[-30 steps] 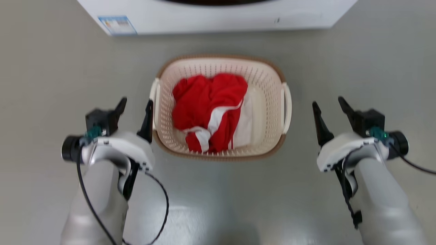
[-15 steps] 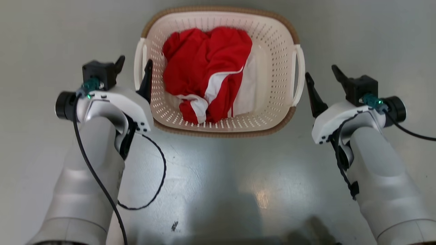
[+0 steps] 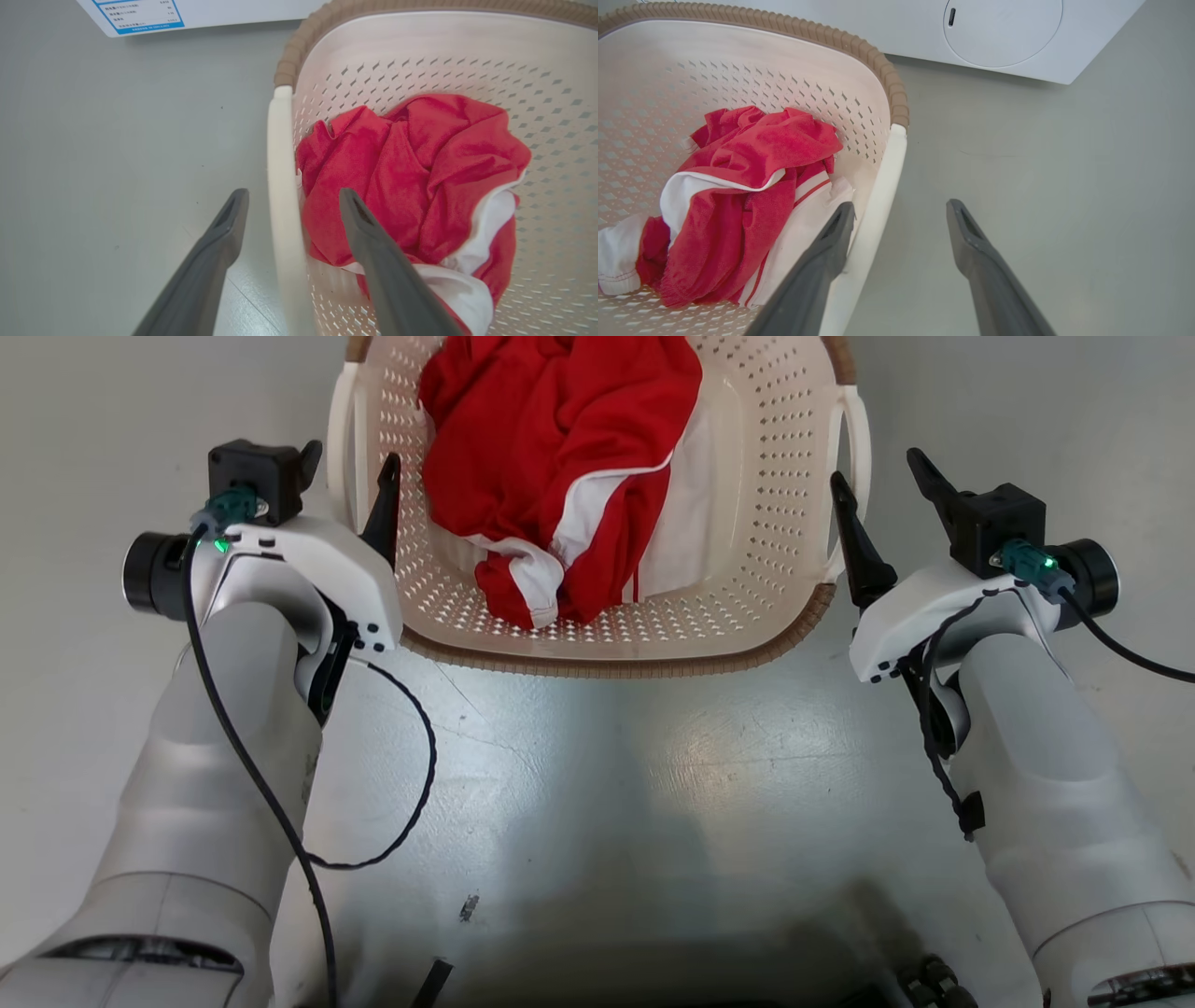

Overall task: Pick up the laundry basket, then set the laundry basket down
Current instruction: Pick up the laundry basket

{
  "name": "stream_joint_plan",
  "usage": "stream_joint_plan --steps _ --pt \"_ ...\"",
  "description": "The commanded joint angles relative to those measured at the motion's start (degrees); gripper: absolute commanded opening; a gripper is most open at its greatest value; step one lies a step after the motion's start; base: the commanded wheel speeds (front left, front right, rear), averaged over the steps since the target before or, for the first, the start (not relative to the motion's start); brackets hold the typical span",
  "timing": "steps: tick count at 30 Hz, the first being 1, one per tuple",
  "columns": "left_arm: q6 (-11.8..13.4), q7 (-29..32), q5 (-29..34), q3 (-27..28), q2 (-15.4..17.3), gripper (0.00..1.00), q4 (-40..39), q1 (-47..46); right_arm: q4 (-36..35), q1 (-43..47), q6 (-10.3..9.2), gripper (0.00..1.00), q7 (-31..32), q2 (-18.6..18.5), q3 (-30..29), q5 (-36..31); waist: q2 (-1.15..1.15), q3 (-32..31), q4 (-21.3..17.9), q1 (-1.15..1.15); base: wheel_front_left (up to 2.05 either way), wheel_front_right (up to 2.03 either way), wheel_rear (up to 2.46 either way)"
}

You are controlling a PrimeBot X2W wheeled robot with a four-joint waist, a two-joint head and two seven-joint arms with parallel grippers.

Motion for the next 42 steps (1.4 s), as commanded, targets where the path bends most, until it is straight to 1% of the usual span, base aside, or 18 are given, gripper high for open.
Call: stream_joint_plan --steps 1,8,13,17,27,42 --pt "-0.29 -0.29 -0.61 0.51 1.72 1.0 -0.18 -0.02 -0.58 1.32 0.32 1.0 -0.78 0.63 1.11 0.46 0.0 0.76 -0.07 0.0 0.0 0.0 0.0" --pt "-0.3 -0.03 -0.93 -1.53 1.5 1.0 3.21 -3.6 1.72 -0.46 0.32 1.0 -0.78 0.63 2.95 2.7 0.0 2.29 0.08 0.0 0.0 0.0 0.0" --pt "-0.22 2.04 -0.46 -2.85 1.26 1.0 5.91 -5.81 4.27 -2.57 0.32 1.0 -0.78 0.63 3.96 4.27 0.0 3.19 0.34 0.0 0.0 0.0 0.0" --pt "-0.21 2.3 -0.23 -3.68 1.21 1.0 6.95 -7.05 5.63 -4.19 0.32 1.0 -0.78 0.63 5.12 5.71 0.0 3.65 0.41 0.0 0.0 0.0 0.0" --pt "-0.23 2.91 -0.77 -4.79 1.04 1.0 8.65 -8.47 6.21 -5.02 0.32 1.0 -0.78 0.63 7.37 9.35 0.0 3.84 0.25 0.0 0.0 0.0 0.0" --pt "0.14 2.48 -1.7 -5.89 1.43 1.0 9.72 -8.75 6.99 -4.93 0.32 1.0 -0.78 0.63 7.94 10.31 0.0 2.91 0.37 0.0 0.0 0.0 0.0"
